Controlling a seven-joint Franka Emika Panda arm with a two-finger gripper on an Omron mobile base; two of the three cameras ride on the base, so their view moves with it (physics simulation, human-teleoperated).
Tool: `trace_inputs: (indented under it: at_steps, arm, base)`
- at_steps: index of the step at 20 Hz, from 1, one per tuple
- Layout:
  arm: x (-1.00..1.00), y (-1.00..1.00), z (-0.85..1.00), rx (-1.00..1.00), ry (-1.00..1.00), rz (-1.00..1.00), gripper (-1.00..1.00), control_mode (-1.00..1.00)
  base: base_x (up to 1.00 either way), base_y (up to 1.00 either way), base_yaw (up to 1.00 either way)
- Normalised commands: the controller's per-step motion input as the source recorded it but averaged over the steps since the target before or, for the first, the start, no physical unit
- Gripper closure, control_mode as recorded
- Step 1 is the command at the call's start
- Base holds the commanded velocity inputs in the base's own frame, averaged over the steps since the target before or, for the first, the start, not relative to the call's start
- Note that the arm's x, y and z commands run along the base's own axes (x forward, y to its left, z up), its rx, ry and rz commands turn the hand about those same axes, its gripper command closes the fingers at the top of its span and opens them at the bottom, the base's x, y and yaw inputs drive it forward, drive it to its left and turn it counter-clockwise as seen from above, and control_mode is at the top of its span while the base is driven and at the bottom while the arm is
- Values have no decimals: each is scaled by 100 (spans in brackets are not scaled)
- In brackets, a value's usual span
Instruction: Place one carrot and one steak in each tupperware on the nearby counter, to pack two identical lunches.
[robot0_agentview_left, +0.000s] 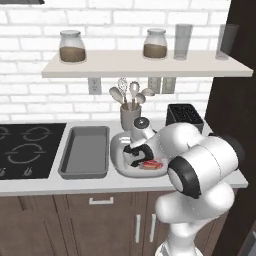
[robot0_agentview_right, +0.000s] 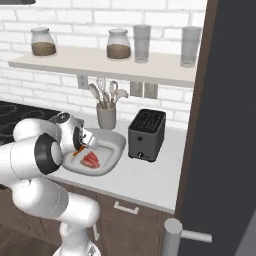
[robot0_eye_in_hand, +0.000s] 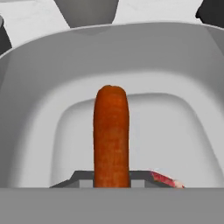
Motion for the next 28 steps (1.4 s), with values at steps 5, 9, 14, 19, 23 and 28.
trace_inputs:
  at_steps: [5, 9, 14, 19, 23, 28]
  arm:
    - [52, 0, -40, 0, 0, -1, 100, -100]
    - [46, 8, -43, 0, 0, -1, 100, -100]
    - [6, 13, -2, 0, 0, -8, -100, -100]
    - [2, 5, 19, 0, 0, -13, -100, -100]
    - [1, 0, 82, 1, -1, -17, -100, -100]
    - [-19, 0, 100, 5, 0, -14, -100, -100]
  base:
    - [0, 0, 0]
    - [0, 0, 0]
    - [0, 0, 0]
    - [0, 0, 0]
    - [0, 0, 0]
    - [0, 0, 0]
